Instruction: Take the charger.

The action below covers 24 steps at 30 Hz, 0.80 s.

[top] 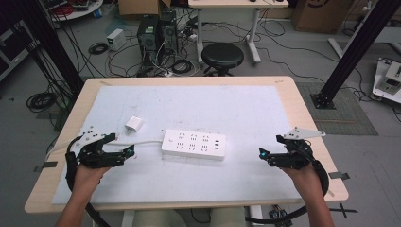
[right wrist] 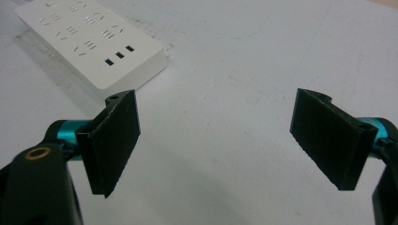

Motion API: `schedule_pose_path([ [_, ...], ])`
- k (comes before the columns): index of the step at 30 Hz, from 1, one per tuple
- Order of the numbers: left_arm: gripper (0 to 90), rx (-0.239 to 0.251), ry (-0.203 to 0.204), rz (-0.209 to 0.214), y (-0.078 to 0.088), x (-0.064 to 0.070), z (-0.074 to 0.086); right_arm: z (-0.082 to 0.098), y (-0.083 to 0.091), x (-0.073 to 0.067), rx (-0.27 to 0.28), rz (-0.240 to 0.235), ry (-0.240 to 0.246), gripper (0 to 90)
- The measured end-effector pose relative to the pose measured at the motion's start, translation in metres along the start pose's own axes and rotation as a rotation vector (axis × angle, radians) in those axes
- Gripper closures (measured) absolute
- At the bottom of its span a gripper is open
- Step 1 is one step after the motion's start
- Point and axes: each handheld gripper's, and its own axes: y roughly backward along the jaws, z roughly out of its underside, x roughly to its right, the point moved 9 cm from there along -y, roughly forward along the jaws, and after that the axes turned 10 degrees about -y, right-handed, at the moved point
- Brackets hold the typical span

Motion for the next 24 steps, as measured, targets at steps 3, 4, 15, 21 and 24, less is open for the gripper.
schedule_pose_path([
  [3, 8.9, 0.006, -0.004, 0.002, 0.001, -0.002, -0.002, 0.0, 0.0, -0.001, 0.002, -0.003, 0.003, 16.5],
  [4, 8.9, 0.006, -0.002, 0.005, 0.001, -0.001, -0.002, 0.0, 0.0, -0.002, 0.002, -0.003, 0.002, 16.5],
  [15, 8.9, 0.025, 0.002, 0.015, -0.003, -0.01, -0.022, -0.004, 0.001, -0.007, 0.003, -0.007, 0.012, 16.5],
  [21, 8.9, 0.028, -0.023, 0.032, -0.011, -0.021, -0.039, -0.01, -0.001, -0.008, -0.002, -0.012, 0.026, 16.5],
  [24, 8.9, 0.029, -0.038, 0.037, -0.016, -0.028, -0.046, -0.013, -0.001, -0.009, 0.0, -0.012, 0.028, 16.5],
])
